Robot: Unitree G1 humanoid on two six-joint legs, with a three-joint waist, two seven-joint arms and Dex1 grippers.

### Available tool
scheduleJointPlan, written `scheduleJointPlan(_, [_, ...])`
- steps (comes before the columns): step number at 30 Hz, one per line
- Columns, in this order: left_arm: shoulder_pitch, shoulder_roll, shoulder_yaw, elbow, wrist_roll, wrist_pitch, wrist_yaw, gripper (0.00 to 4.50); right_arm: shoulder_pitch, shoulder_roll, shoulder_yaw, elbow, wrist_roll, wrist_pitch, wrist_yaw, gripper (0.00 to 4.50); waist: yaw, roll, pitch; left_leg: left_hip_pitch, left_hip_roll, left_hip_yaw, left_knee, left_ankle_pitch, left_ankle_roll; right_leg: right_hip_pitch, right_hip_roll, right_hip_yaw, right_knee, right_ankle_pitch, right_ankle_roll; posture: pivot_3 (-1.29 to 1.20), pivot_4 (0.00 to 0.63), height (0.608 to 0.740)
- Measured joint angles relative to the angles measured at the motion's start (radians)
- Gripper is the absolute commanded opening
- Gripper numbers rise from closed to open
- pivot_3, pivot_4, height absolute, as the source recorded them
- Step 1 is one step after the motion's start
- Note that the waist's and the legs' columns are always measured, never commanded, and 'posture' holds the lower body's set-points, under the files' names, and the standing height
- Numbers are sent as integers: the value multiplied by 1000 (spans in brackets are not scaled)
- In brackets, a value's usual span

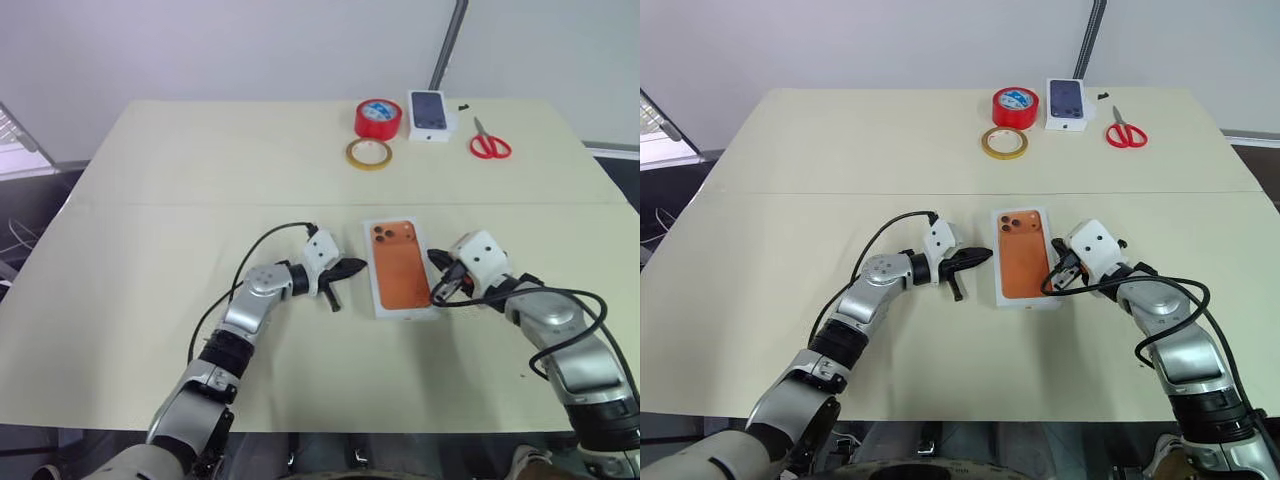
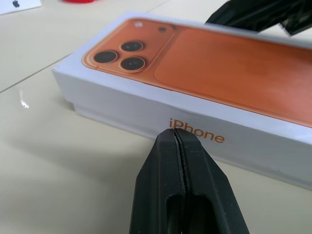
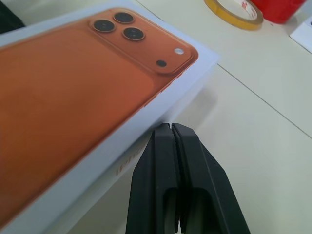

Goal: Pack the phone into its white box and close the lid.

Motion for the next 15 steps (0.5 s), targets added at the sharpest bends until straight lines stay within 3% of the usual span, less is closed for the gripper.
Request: scheduleJointPlan(15, [-2,16,9,5,10,4,9,0,-16,38,46,56,-97,0,-9,59,-3,0,0,0,0,0,0,1,-1,0,0,0,1,0,0,0,150,740])
